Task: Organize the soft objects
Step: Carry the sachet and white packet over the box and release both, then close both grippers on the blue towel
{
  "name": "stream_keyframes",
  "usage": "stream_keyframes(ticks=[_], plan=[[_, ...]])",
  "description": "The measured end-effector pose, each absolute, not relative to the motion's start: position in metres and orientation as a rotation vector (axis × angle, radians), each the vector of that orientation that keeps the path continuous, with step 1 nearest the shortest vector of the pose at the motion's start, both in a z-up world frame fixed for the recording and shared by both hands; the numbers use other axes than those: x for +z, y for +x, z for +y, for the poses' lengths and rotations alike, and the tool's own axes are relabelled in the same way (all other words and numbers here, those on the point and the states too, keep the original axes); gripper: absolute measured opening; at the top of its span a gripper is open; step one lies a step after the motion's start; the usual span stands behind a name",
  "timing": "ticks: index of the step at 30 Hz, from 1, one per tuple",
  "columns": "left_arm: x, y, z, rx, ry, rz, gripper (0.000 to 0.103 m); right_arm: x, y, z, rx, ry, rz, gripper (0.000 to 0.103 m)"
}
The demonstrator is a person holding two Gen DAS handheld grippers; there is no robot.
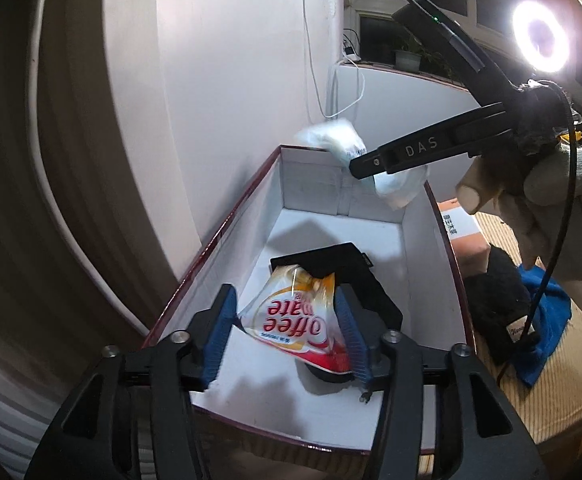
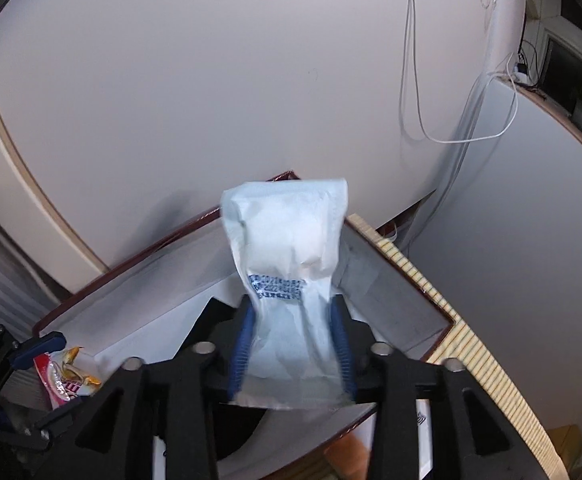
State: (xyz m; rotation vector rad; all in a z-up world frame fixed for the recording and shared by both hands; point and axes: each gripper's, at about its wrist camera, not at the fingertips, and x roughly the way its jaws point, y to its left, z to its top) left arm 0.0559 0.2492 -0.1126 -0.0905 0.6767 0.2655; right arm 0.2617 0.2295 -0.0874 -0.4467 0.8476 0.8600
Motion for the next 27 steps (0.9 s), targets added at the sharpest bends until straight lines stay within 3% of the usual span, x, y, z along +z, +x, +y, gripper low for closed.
stream_keyframes(ticks=[1,2,15,27], plan=[[-0.112,0.056,0.250,0.267,-0.096,0.674,0.070,-0.087,0.262,0.230,0.859,-0.441,0.844,0.058],[-0.112,0.056,0.250,0.269,-0.100,0.669,0.073,-0.087,0.261,0.229,0.860,-0.435,0.839,0.065],[-0.100,0.049,0.243,0.275,-0.115,0.629,0.073,-0.069,0.257,0.195,0.900,-0.370,0.834,0.065],[-0.089,0.044,0.200,0.177,-0.146,0.590,0.073,-0.043,0.247,0.068,0.837,-0.231,0.839,0.065]])
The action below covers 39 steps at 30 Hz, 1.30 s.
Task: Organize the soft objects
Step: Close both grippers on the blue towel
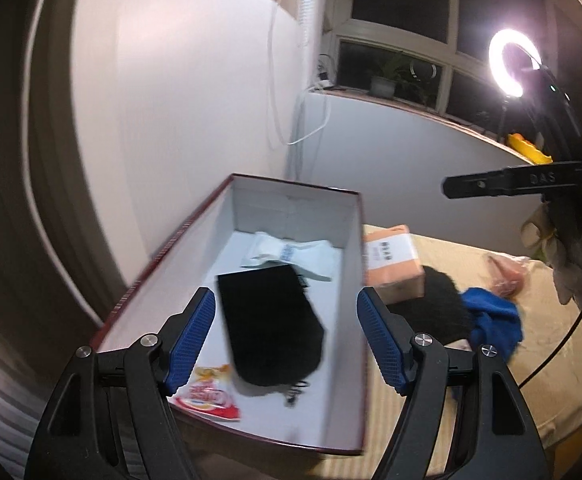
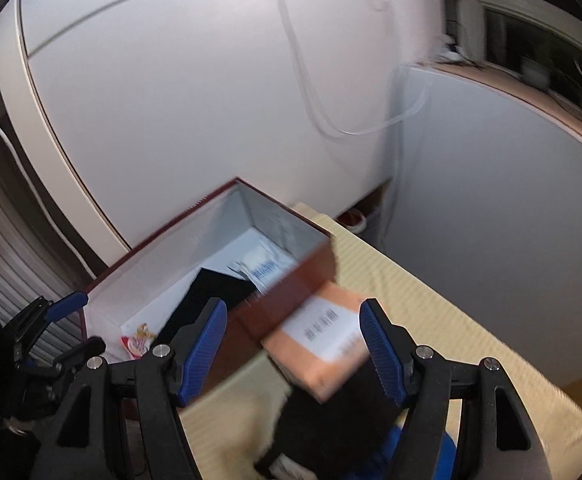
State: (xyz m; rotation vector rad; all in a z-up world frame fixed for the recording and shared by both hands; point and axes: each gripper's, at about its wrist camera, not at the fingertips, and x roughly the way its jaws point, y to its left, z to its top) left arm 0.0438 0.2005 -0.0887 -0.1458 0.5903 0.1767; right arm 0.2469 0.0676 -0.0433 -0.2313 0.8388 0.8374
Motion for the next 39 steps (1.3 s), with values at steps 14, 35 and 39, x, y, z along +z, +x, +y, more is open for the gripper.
stream_keyframes(ticks=[14,35,39], plan=[[-0.111,0.054,0.109,-0.050,-0.182,0.671,0.073,-0.076,0.242,-0.080,0.695,-0.114,0.955,0.065],[-0.187,0.098,-0.006,-0.253,-0.275,0.897,0.073,-0.175,0.282,-0.064,0.714,-0.194,1.204,0.065],[-0.192,0.107,-0.011,-0.256,-0.280,0.905,0.071,-0.185,0.281,-0.067,0.744,-0.164,1.262,0.062]])
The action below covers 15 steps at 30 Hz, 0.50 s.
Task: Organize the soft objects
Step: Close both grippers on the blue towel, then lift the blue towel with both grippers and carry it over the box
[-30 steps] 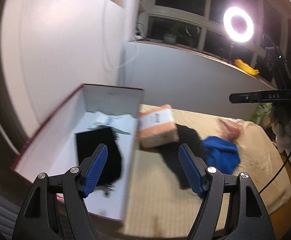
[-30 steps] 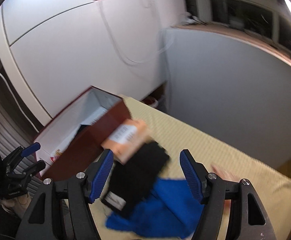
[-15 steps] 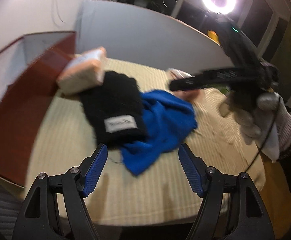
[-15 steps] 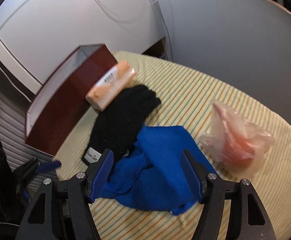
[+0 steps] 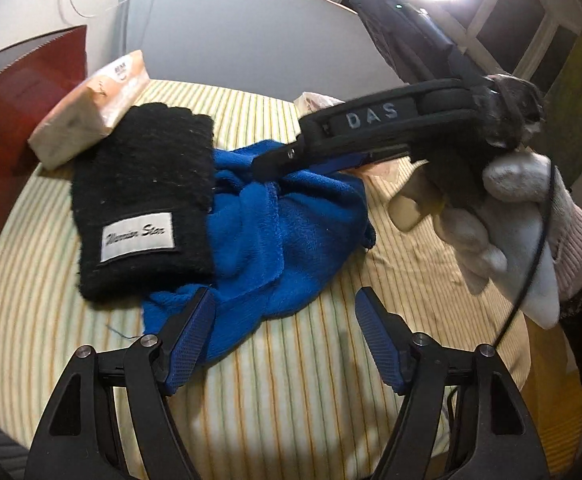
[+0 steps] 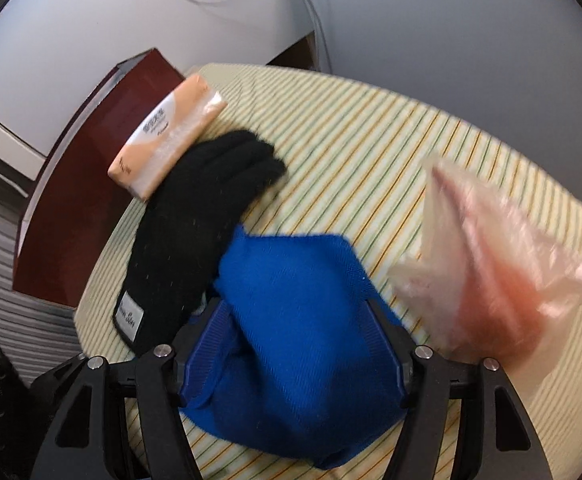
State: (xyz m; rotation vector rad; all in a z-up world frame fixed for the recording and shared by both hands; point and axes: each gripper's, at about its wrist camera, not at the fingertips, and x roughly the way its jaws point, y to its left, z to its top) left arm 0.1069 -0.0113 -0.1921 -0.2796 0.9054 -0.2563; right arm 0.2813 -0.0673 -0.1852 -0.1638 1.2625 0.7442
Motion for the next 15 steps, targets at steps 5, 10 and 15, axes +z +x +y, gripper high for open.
stream_keyframes(ticks=[5,10,15], plan=[[-0.194,0.114,-0.015,-0.259,-0.285,0.894,0.071,-0.184,0.272,-0.074,0.784,-0.133,1.278,0.040],[-0.195,0.118,-0.017,-0.260,-0.277,0.881,0.065,-0.189,0.255,-0.073,0.840,-0.125,1.321,0.027],[-0.200,0.124,-0.019,-0.268,-0.292,0.881,0.049,-0.191,0.244,-0.075,0.862,-0.096,1.333,0.026]])
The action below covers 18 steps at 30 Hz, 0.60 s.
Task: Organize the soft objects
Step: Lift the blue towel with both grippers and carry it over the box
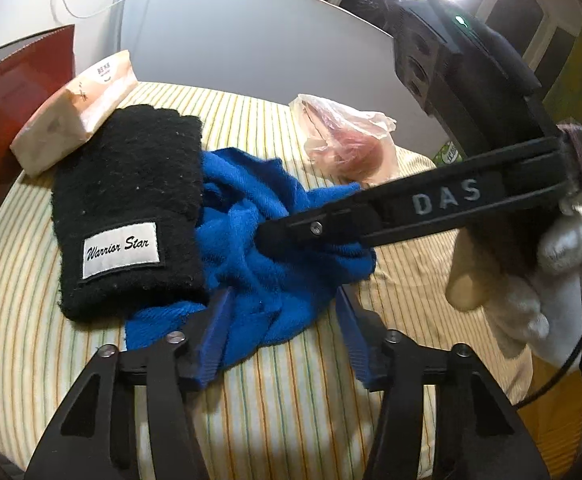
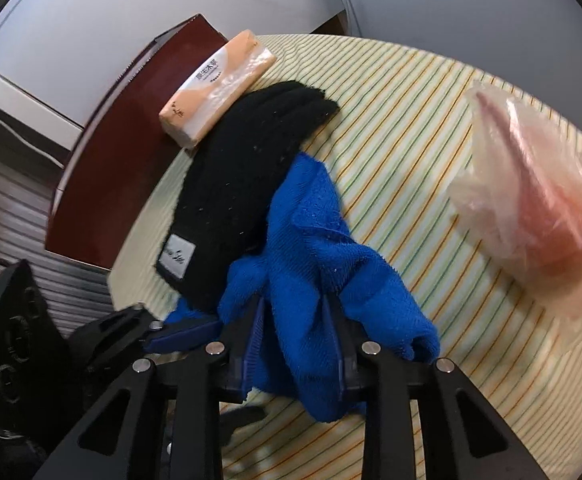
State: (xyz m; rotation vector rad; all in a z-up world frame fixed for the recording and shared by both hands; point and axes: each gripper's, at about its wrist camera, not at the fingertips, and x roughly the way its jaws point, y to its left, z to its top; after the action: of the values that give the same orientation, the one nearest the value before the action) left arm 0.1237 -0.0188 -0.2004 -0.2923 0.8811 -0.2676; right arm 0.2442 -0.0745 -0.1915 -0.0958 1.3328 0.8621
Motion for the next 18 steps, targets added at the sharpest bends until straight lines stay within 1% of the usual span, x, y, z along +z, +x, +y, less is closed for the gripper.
stream_keyframes(ticks=[2,3,4,5,10,18], plan=[[-0.202,0.126,-0.018,-0.272,-0.297,0.878,0.046,-0.194,0.244,-0.078,0.868,-0.054,1.348,0.022],[-0.202,0.128,-0.018,-0.272,-0.299,0.876,0.042,-0.195,0.243,-0.080,0.872,-0.041,1.355,0.021],[-0.202,0.127,-0.017,-0.274,-0.301,0.874,0.041,-0.196,0.243,-0.082,0.879,-0.020,1.367,0.019],[-0.201,0.127,-0.016,-0.276,-0.301,0.870,0.041,-0.198,0.242,-0.085,0.891,0.013,1.385,0.018],[-0.200,0.121,-0.012,-0.295,-0.330,0.866,0.037,-0.199,0.234,-0.090,0.909,0.070,1.401,0.017],[-0.193,0.103,-0.017,-0.352,-0.346,0.861,0.037,-0.193,0.212,-0.103,0.895,0.122,1.384,0.017]])
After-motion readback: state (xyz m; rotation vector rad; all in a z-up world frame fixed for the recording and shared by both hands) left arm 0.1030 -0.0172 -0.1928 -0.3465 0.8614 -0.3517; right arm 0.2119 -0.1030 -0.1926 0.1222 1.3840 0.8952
